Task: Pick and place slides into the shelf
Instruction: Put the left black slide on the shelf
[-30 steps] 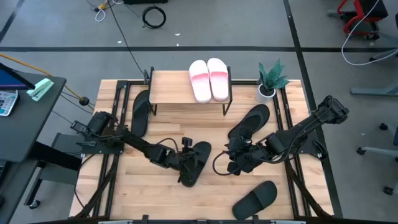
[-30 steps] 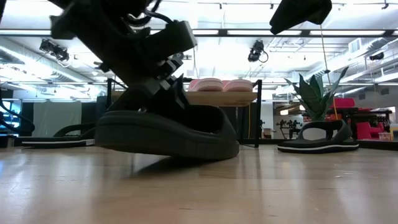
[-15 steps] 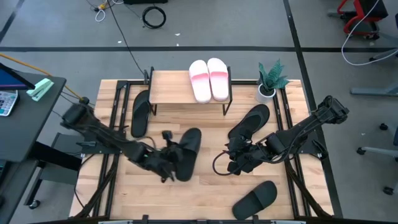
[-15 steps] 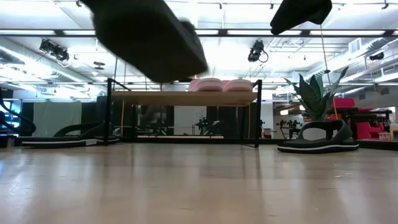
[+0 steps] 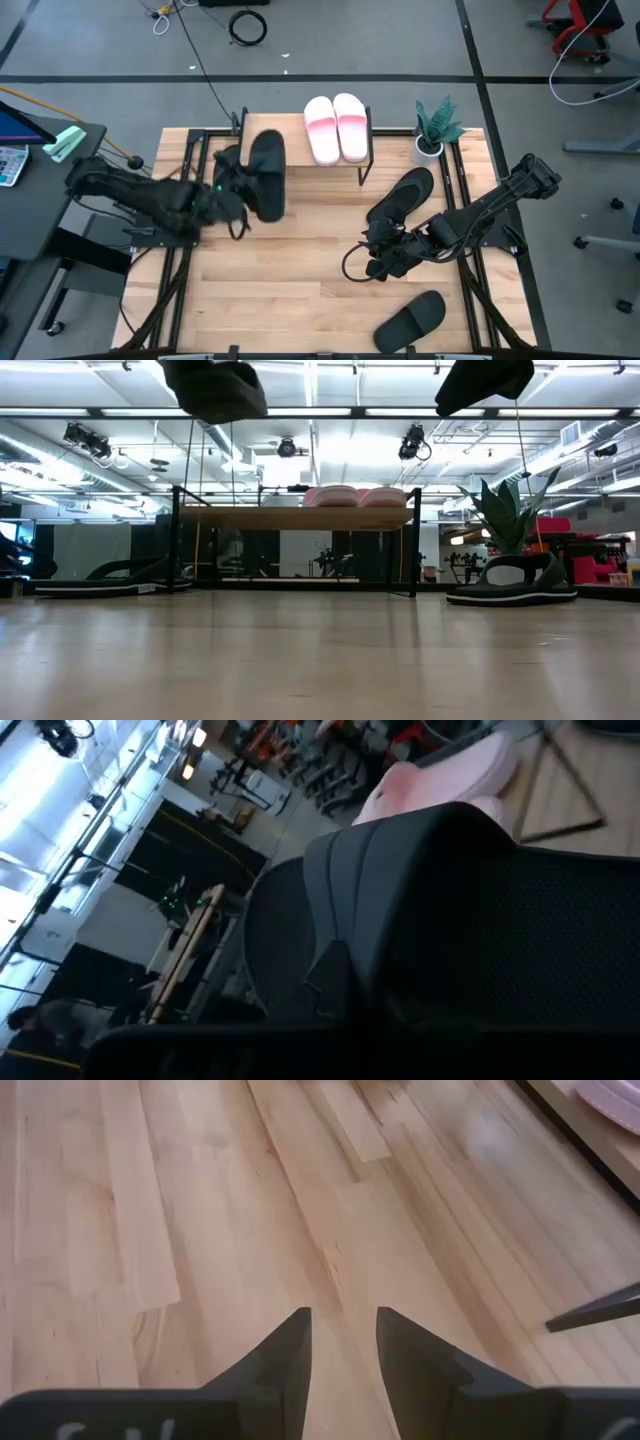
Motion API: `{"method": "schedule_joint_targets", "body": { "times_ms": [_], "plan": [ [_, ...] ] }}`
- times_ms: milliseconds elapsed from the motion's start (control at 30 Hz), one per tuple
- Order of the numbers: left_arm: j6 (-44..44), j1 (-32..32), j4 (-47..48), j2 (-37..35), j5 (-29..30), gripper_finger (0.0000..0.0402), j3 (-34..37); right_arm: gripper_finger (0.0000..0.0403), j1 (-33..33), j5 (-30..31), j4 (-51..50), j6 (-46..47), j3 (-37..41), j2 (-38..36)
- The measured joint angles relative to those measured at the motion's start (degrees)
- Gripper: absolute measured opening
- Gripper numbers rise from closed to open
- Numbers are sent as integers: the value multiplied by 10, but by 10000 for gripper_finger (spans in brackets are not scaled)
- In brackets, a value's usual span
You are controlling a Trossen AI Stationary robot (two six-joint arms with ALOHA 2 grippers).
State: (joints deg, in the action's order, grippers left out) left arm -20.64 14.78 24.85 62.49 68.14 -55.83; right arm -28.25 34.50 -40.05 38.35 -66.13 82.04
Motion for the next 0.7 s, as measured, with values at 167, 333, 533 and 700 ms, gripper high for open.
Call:
{"method": "schedule_joint_targets", "body": {
  "times_ms": [167,333,533,700],
  "plan": [
    [-69,-105,-1,-20,-122,12,0,121,0,0,0,0,0,0],
    [-133,-210,-19,-18,-198,12,0,121,0,0,0,0,0,0],
    [-131,-331,-23,-17,-278,12,0,121,0,0,0,0,0,0],
    [-136,-411,-23,-17,-395,12,0,121,0,0,0,0,0,0]
  ]
}}
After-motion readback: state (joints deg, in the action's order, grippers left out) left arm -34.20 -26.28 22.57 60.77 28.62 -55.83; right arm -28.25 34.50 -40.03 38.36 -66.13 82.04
